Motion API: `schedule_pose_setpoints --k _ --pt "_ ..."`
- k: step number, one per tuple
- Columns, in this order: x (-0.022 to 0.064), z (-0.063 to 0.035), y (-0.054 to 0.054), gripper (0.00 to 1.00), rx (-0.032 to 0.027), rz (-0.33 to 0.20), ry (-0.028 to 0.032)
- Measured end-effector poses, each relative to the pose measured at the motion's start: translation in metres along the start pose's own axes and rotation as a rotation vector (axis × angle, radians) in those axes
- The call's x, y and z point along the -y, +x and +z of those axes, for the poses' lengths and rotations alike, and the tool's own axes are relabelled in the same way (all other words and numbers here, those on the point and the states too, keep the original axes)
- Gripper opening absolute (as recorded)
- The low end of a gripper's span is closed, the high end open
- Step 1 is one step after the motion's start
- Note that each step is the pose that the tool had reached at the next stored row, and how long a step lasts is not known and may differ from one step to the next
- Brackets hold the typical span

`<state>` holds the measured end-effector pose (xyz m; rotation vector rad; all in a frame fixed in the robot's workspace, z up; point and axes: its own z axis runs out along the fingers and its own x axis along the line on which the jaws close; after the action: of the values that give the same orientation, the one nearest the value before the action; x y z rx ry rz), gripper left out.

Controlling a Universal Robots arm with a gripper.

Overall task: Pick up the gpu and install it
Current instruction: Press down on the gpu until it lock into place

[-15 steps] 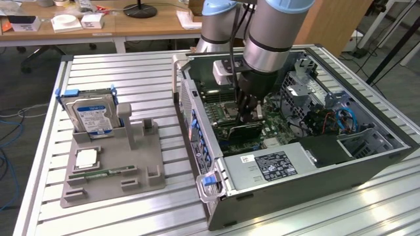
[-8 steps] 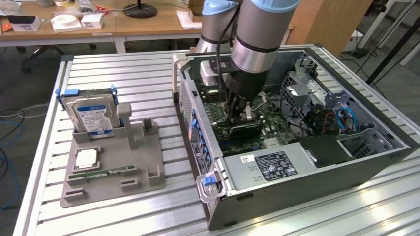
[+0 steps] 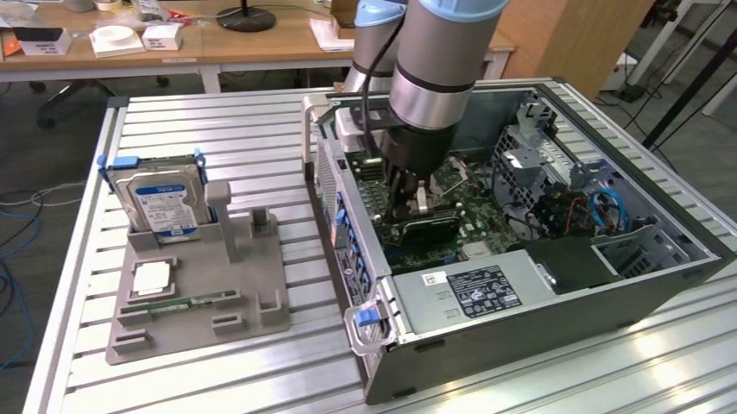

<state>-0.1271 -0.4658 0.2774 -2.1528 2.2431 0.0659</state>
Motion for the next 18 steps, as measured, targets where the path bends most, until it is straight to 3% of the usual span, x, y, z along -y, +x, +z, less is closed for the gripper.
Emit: schedule_pose_setpoints --k 3,9,18 --pt "-0.0048 0.0001 0.000 0.11 0.0001 0.001 -0.0020" --pt "-0.0096 -0.0009 0.000 0.11 -0.0012 0.002 -0.0244" --pt "-0.0145 -0.0109 -0.001 0.11 -0.0012 0.005 -0.0310"
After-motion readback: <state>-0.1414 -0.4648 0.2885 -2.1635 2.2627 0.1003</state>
